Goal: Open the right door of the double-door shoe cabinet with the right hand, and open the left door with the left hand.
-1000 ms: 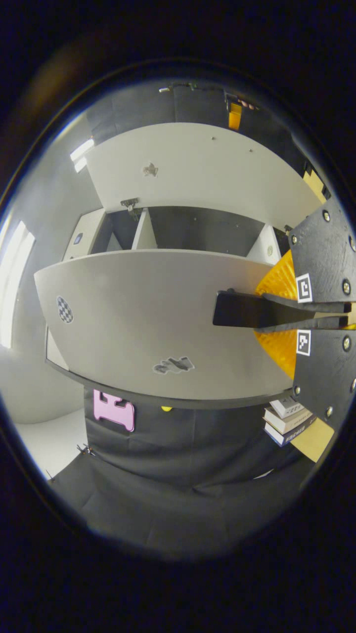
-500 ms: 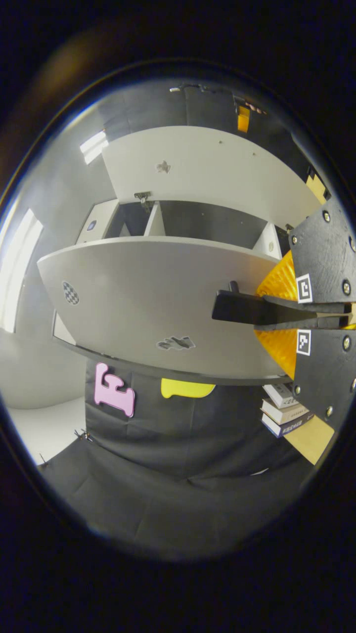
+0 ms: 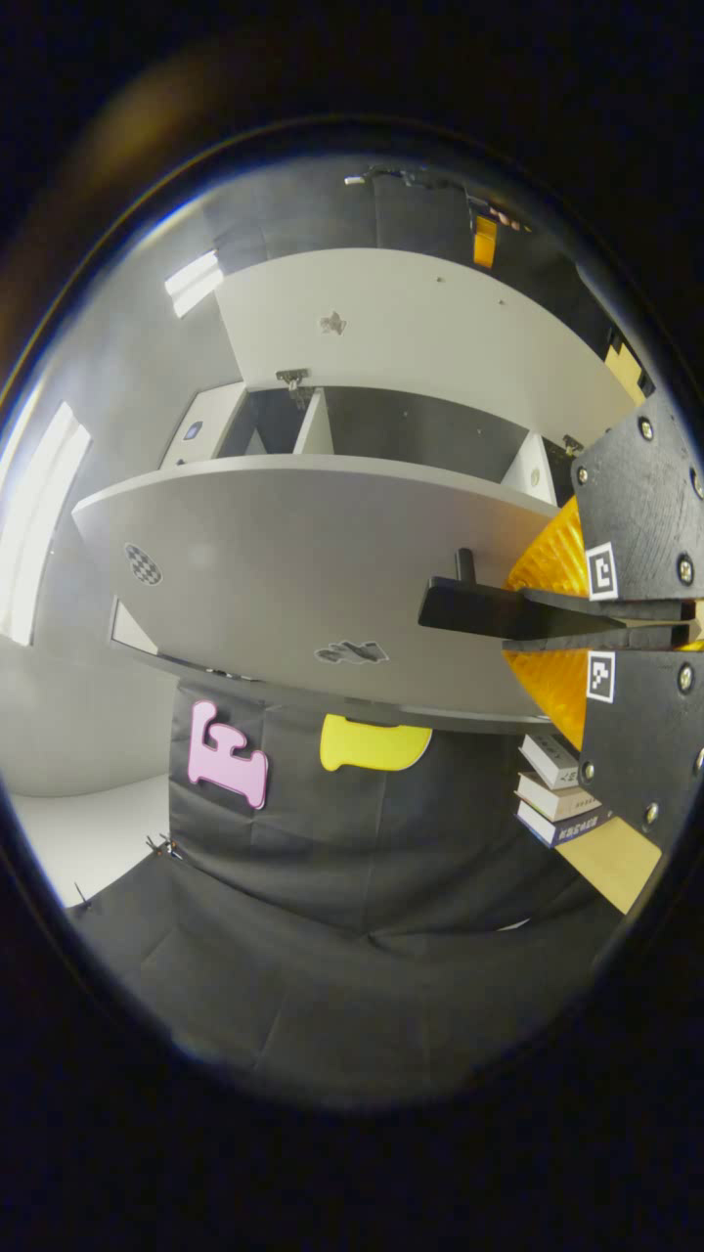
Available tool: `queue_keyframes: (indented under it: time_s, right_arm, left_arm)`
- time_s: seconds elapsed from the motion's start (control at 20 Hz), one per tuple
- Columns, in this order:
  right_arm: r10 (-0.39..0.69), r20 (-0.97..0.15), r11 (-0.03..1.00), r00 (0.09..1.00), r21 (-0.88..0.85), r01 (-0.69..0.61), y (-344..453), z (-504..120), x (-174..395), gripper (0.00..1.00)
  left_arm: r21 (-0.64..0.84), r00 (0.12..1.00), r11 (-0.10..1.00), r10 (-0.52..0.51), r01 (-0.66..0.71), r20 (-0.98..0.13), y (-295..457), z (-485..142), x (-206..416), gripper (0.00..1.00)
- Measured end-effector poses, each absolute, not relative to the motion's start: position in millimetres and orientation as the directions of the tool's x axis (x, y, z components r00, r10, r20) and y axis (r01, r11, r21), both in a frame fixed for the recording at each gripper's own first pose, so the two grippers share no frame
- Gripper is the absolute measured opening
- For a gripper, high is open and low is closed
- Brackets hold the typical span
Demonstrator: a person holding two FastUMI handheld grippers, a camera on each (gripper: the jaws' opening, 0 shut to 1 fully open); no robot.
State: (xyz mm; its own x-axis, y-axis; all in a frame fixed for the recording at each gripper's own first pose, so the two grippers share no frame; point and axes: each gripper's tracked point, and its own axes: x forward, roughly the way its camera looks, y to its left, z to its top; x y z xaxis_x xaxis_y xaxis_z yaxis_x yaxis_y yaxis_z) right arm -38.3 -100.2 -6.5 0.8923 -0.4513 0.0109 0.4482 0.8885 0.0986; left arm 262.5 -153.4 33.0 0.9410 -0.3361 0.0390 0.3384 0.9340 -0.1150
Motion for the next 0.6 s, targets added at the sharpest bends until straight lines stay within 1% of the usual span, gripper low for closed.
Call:
queue_keyframes:
  time_s: [0.1,0.15,0.2,0.25,0.3,0.45,0.5,0.55,0.6]
  right_arm:
    - [-0.449,0.007,0.889,0.893,0.099,0.446,-97.5,-8.9,-37.1,0.98]
    - [-0.44,0.006,0.893,0.898,0.11,0.436,-93.8,-9.4,-35.2,1.0]
    - [-0.427,0.002,0.898,0.904,0.122,0.423,-88.1,-11.0,-31.6,1.0]
    - [-0.418,-0.003,0.901,0.908,0.126,0.415,-83.5,-12.9,-29.7,1.0]
    - [-0.411,-0.01,0.904,0.912,0.124,0.409,-81.0,-13.8,-29.7,0.98]
    - [-0.398,-0.005,0.912,0.917,0.102,0.397,-73.4,-12.9,-29.9,0.98]
    - [-0.396,0.0,0.914,0.918,0.097,0.394,-69.6,-12.3,-31.7,0.98]
    - [-0.394,0.005,0.915,0.919,0.093,0.392,-66.5,-11.0,-33.5,0.98]
    - [-0.393,0.004,0.916,0.919,0.089,0.391,-66.3,-10.2,-34.4,0.98]
  left_arm:
    - [-0.116,0.946,0.939,-0.321,0.323,0.038,-147.4,32.9,263.4,0.04]
    - [-0.121,0.949,0.941,-0.313,0.315,0.035,-143.9,32.5,263.6,0.04]
    - [-0.124,0.953,0.945,-0.301,0.304,0.042,-140.4,33.5,263.8,0.04]
    - [-0.116,0.956,0.949,-0.288,0.292,0.044,-135.5,34.2,265.3,0.01]
    - [-0.108,0.961,0.955,-0.271,0.275,0.046,-129.4,33.9,268.8,0.01]
    - [-0.089,0.981,0.977,-0.193,0.194,0.024,-102.8,28.8,273.6,0.01]
    - [-0.092,0.979,0.975,-0.202,0.204,0.03,-99.7,29.0,278.5,0.0]
    - [-0.138,0.969,0.959,-0.247,0.248,0.028,-110.1,29.4,277.1,0.01]
    - [-0.177,0.965,0.949,-0.261,0.262,0.031,-119.8,30.9,271.2,0.01]
